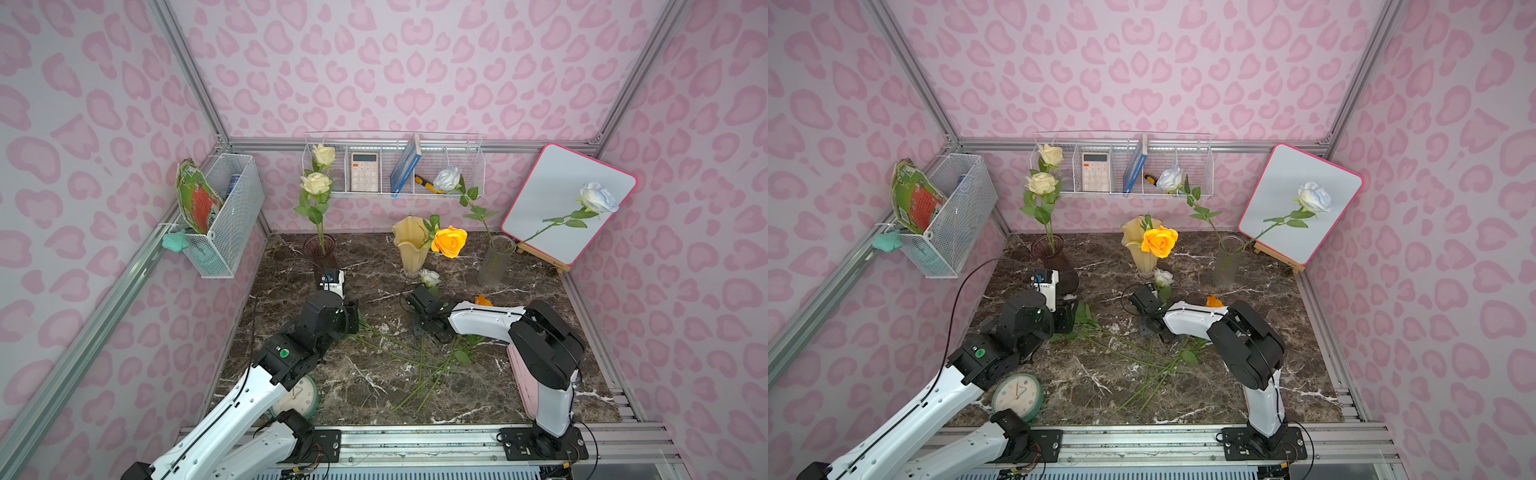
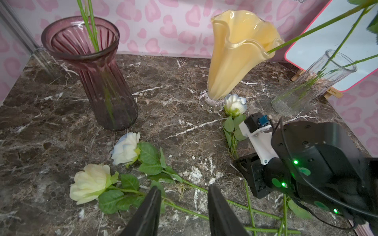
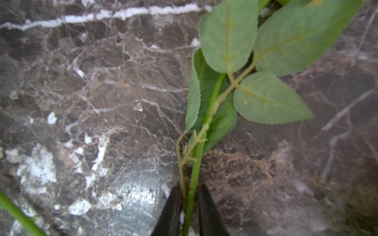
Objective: Arrange the flowers in different vases according to their colors
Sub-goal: Pick up the flower at the center of the board.
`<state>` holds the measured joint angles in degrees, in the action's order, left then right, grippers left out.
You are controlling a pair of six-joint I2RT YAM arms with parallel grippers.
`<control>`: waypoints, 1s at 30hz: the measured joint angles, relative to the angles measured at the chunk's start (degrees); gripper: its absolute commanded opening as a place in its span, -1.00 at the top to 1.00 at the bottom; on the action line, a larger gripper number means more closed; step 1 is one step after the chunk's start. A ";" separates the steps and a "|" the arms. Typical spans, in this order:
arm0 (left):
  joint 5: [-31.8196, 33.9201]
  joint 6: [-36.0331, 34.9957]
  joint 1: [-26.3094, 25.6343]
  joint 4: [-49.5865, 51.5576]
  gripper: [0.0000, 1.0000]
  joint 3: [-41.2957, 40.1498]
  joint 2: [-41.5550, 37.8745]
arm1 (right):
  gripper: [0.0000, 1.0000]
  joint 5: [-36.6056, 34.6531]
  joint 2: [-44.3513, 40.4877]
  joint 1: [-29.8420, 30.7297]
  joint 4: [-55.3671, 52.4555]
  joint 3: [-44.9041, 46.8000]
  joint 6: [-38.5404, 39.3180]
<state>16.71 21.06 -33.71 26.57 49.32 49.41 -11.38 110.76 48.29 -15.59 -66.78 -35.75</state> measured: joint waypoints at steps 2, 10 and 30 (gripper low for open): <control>0.31 0.50 -0.02 0.61 0.16 -0.37 -0.39 | 0.76 -0.07 -0.28 0.00 0.68 0.52 -0.35; 0.48 1.29 -0.11 0.72 0.17 -0.48 -0.46 | 1.00 0.48 -0.59 -0.31 1.29 0.24 -2.01; 0.48 1.27 -0.15 0.72 0.20 -1.90 0.70 | 1.00 -2.03 -24.17 -1.16 13.88 19.04 -9.22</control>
<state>17.19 22.33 -33.87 27.29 47.42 50.11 -13.41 86.59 47.13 -1.72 -47.75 -44.97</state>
